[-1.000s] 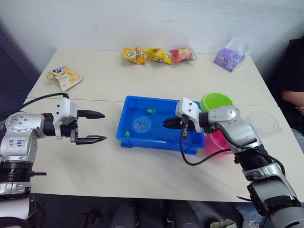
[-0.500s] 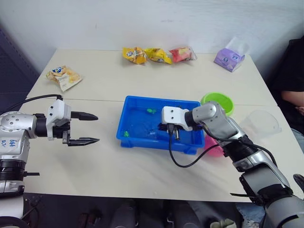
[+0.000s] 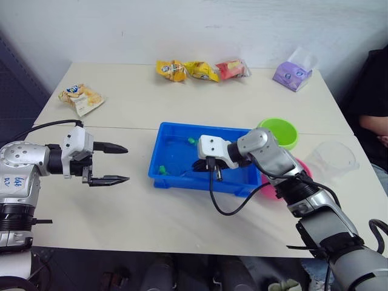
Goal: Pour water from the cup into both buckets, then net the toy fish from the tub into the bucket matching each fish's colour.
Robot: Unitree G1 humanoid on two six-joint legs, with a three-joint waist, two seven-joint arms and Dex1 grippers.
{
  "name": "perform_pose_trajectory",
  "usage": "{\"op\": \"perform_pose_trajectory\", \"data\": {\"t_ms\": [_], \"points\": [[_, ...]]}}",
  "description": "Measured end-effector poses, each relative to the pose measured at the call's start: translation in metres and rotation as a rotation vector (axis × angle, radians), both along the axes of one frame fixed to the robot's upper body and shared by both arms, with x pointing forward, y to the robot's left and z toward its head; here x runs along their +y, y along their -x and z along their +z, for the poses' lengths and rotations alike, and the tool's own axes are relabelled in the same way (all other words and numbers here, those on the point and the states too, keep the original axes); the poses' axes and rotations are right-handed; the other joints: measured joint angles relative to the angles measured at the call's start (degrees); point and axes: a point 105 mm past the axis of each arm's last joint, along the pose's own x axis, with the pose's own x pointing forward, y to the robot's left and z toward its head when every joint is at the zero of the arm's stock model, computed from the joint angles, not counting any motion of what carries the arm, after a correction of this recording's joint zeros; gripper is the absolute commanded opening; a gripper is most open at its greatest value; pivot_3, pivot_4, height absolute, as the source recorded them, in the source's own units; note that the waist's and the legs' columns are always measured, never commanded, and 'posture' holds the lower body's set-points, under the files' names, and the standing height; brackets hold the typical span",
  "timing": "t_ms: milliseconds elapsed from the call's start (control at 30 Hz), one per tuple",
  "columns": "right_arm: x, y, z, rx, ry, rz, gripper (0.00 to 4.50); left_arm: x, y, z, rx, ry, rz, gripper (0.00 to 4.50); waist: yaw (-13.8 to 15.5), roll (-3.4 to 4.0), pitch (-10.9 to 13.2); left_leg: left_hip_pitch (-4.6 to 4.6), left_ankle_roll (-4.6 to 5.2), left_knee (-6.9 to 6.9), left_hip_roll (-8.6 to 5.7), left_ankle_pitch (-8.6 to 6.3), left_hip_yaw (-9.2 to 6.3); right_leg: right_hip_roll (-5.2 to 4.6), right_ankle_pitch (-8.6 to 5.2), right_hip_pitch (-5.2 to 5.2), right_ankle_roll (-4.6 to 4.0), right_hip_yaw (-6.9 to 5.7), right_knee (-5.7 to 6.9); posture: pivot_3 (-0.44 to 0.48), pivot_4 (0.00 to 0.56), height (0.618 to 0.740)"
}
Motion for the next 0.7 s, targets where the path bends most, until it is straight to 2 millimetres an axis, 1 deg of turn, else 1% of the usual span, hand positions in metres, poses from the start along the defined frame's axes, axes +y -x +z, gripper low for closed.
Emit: {"op": "perform_pose_trajectory", "data": {"t_ms": [67, 200, 267, 400, 500, 567, 700], "points": [[-0.001, 0.001, 0.003, 0.019, -0.021, -0.009, 0.00, -0.003, -0.002, 0.001, 0.006, 0.000, -0.008, 4.49, 0.07, 0.00, 0.00, -0.02, 0.00, 0.00, 0.00, 0.00, -0.01, 0.00, 0.00, 0.00, 0.00, -0.01, -0.01, 0.000, 0.150, 0.740], [-0.006, 0.002, 0.011, 0.051, -0.065, -0.020, 0.00, -0.013, -0.011, 0.018, -0.020, -0.014, -0.033, 4.49, 0.16, -0.01, 0.00, -0.04, 0.00, 0.01, -0.01, 0.00, -0.02, 0.00, 0.00, 0.00, 0.00, -0.03, -0.02, 0.000, 0.150, 0.740], [-0.009, 0.003, 0.013, 0.066, -0.084, -0.025, 0.00, -0.017, -0.014, 0.023, -0.029, -0.035, -0.042, 4.49, 0.14, -0.01, 0.00, -0.04, 0.00, 0.00, -0.02, 0.00, -0.02, 0.00, 0.00, 0.00, 0.00, -0.03, -0.03, 0.000, 0.150, 0.740], [-0.014, 0.003, 0.012, 0.094, -0.109, -0.046, 0.00, -0.026, -0.018, 0.024, -0.035, -0.050, -0.065, 4.49, -0.12, -0.01, 0.00, -0.04, 0.00, 0.00, -0.01, 0.00, 0.00, 0.03, 0.00, -0.02, 0.00, -0.02, -0.02, 0.000, 0.150, 0.740], [-0.016, 0.004, 0.011, 0.110, -0.121, -0.054, 0.00, -0.028, -0.019, 0.020, -0.023, -0.055, -0.071, 4.49, -0.12, -0.01, 0.00, -0.04, -0.01, 0.01, 0.00, 0.01, 0.00, 0.03, 0.00, -0.03, 0.00, -0.02, 0.00, 0.000, 0.150, 0.740], [-0.018, 0.003, 0.014, 0.109, -0.139, -0.059, 0.00, -0.028, -0.020, 0.020, -0.023, -0.056, -0.069, 4.49, 0.02, -0.01, 0.00, -0.05, -0.01, 0.01, -0.01, 0.01, 0.00, 0.02, 0.00, -0.03, 0.00, -0.02, -0.01, 0.000, 0.150, 0.740], [-0.030, 0.007, 0.020, 0.085, -0.172, -0.053, 0.00, -0.029, -0.023, 0.021, -0.032, -0.042, -0.062, 4.49, 0.24, -0.01, 0.00, -0.06, -0.01, 0.01, -0.02, 0.01, -0.01, 0.01, 0.00, -0.02, 0.00, -0.03, -0.03, 0.000, 0.150, 0.740]]}}
